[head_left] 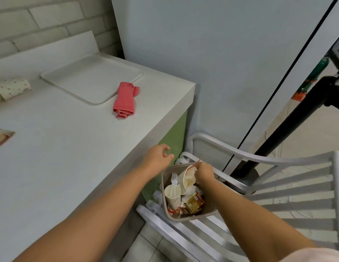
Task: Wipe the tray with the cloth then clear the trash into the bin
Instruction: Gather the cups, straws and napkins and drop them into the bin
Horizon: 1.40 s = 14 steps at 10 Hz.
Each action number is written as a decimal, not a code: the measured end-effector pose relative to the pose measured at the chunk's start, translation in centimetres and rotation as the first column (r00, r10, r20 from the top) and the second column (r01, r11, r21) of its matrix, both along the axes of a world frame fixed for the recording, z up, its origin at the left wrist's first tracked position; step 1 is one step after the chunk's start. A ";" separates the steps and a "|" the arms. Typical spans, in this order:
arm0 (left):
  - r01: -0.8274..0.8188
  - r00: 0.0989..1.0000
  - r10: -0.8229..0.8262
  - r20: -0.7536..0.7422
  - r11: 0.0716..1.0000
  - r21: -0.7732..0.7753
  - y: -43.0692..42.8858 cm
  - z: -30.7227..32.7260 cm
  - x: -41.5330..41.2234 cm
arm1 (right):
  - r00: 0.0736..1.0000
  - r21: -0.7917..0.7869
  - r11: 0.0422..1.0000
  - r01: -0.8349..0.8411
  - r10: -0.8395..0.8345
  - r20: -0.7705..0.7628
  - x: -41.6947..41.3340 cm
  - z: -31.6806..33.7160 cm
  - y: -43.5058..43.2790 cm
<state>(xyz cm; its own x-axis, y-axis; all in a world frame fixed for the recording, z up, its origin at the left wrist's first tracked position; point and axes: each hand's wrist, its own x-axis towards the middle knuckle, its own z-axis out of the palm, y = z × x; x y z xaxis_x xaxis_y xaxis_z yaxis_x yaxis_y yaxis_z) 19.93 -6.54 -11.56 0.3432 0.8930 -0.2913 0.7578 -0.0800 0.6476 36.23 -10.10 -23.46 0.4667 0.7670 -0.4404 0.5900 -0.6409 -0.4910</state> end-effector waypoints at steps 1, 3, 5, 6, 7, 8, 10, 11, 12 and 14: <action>0.028 1.000 -0.028 0.014 0.999 0.020 -0.1 -0.6 -0.2 | 0.999 0.017 1.000 0.024 -0.023 -0.037 -0.1 -1.8 0.2; 0.046 0.998 -0.049 0.042 0.997 0.061 0.0 -1.7 -0.8 | 0.996 -0.013 0.999 -0.039 0.040 0.074 0.1 -4.5 0.4; 0.023 0.998 -0.027 0.054 0.997 0.072 0.3 -2.1 -1.4 | 1.000 -0.001 1.000 -0.024 0.024 -0.005 -0.9 -4.7 1.8; 0.005 0.998 -0.010 0.067 0.997 0.075 0.5 -1.9 -1.8 | 0.981 -0.174 0.969 -0.175 0.187 0.059 -2.2 -4.1 2.2; 0.003 0.997 -0.010 0.080 0.995 0.097 0.9 -1.5 -1.9 | 0.976 -0.230 0.952 -0.202 0.215 0.037 -2.7 -3.1 2.0; 0.006 0.995 -0.018 0.099 0.993 0.122 1.0 -1.0 -1.8 | 0.955 -0.289 0.921 -0.262 0.290 0.058 -2.3 -2.7 2.0; 0.023 0.993 -0.041 0.114 0.989 0.148 1.1 -0.5 -1.8 | 0.914 -0.351 0.861 -0.369 0.405 0.034 -2.1 -2.7 1.9; 0.026 0.993 -0.043 0.114 0.989 0.147 1.2 -0.5 -2.1 | 0.908 -0.403 0.829 -0.387 0.418 -0.013 -2.7 -2.0 1.6; 0.019 0.990 -0.039 0.135 0.989 0.146 1.3 -0.2 -2.3 | 0.890 -0.441 0.800 -0.407 0.455 0.004 -2.9 0.0 2.1; -0.065 0.971 0.012 0.240 0.975 0.213 2.1 1.7 -2.8 | 0.810 -0.494 0.694 -0.524 0.585 -0.036 -4.5 7.6 4.4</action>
<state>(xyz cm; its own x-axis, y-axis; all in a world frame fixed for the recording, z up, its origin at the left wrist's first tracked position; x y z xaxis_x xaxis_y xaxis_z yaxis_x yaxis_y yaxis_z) 17.17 -4.45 -9.88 0.3426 0.9395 -0.0039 0.5912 -0.2124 0.7781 31.73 -5.74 -15.87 0.0927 0.6208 -0.7784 0.9431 -0.3054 -0.1313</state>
